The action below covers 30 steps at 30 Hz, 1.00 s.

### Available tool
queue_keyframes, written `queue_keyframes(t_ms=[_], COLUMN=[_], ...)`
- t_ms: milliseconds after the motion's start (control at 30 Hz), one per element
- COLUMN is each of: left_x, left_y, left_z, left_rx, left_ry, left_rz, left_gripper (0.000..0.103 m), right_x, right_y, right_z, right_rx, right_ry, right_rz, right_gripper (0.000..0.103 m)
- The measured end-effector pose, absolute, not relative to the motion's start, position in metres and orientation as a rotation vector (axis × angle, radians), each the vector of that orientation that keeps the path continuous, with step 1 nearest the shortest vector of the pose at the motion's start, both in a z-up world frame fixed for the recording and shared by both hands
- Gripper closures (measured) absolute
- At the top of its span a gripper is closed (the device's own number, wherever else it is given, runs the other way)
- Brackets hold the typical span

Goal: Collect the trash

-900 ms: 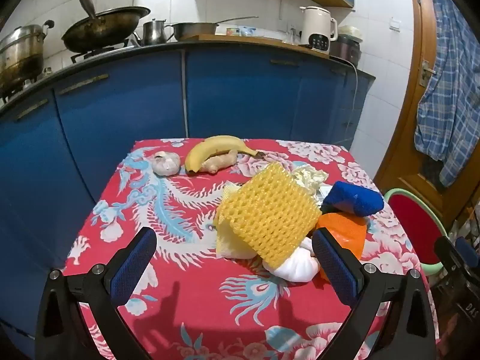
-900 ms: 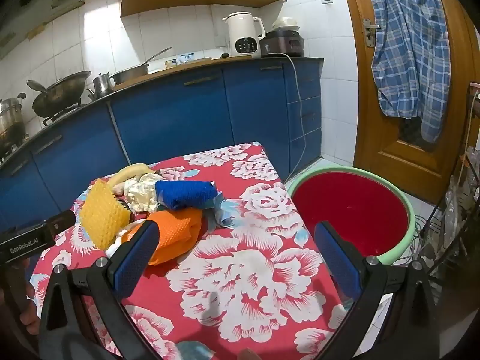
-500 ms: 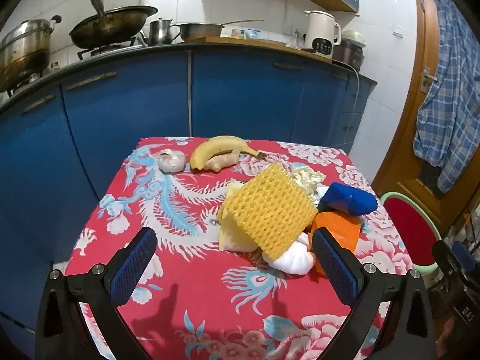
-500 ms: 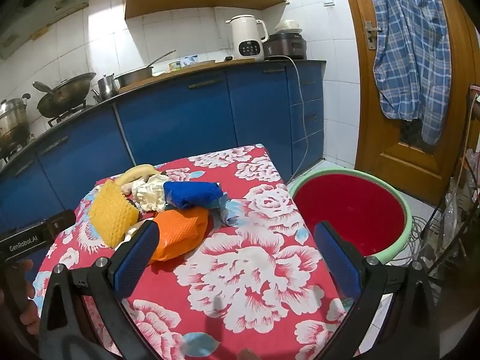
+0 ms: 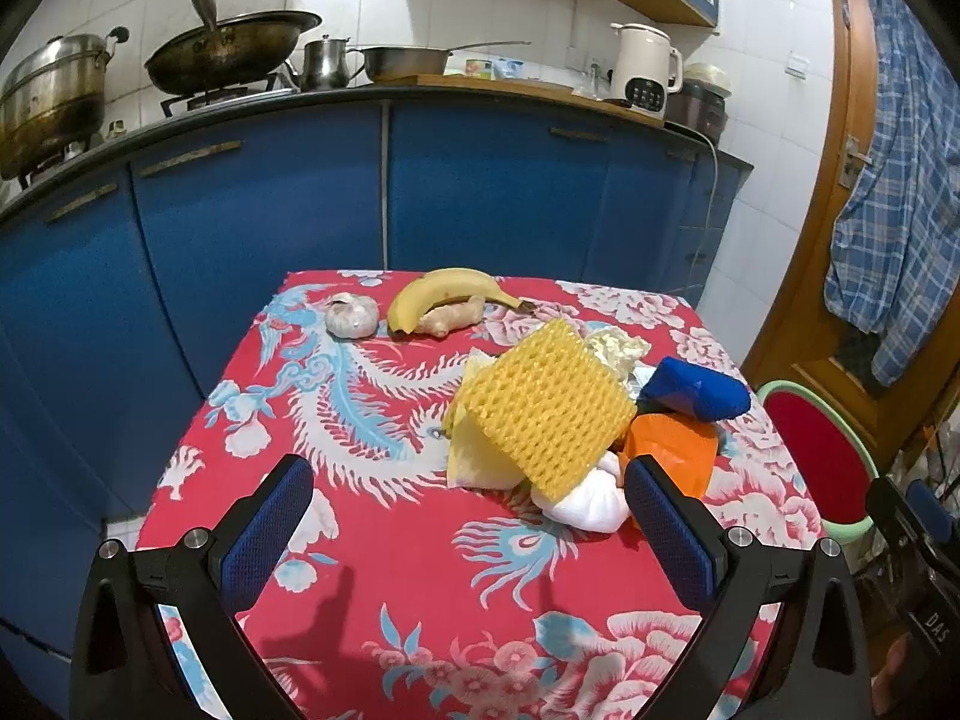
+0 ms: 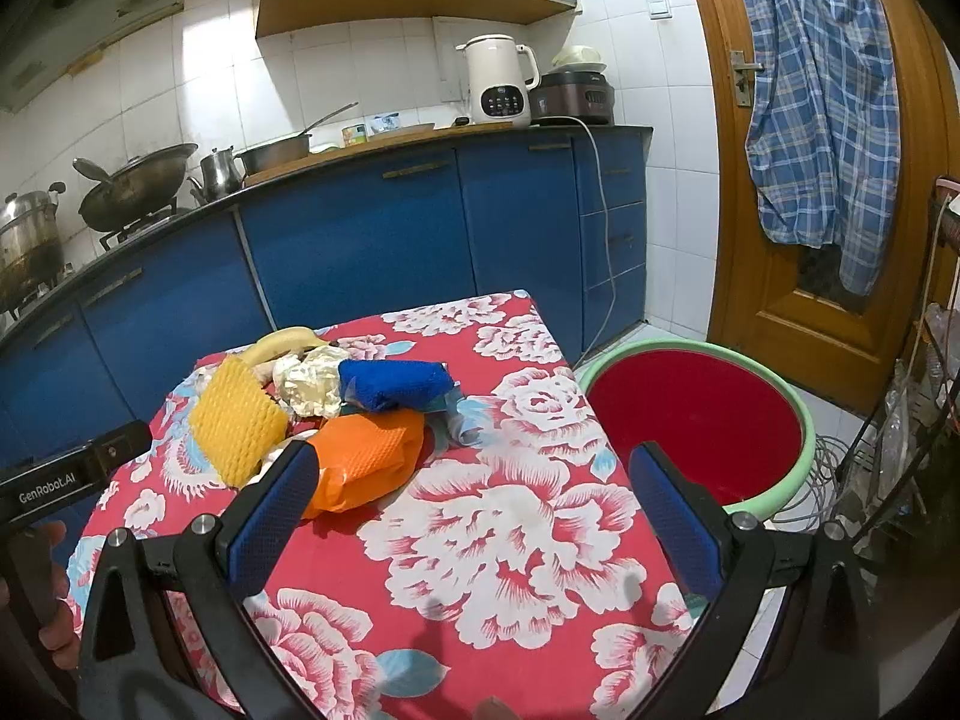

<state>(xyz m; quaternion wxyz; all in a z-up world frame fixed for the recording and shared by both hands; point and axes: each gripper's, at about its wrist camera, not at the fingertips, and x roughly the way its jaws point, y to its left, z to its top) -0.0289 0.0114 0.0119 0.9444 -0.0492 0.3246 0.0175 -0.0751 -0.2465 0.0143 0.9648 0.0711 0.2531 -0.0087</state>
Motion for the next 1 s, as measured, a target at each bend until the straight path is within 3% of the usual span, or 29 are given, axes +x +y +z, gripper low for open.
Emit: queue_keyframes(t_ms=[1000], left_x=[-0.019], left_y=[0.005], left_z=[-0.004], left_rx=[-0.077], left_ry=[0.700], left_rz=[0.029], left_gripper=[0.000], right_x=[-0.064], right_y=[-0.257], right_z=[0.001], right_rx=[0.146], right_ry=[0.564], right_rz=[-0.032], right_gripper=[0.001])
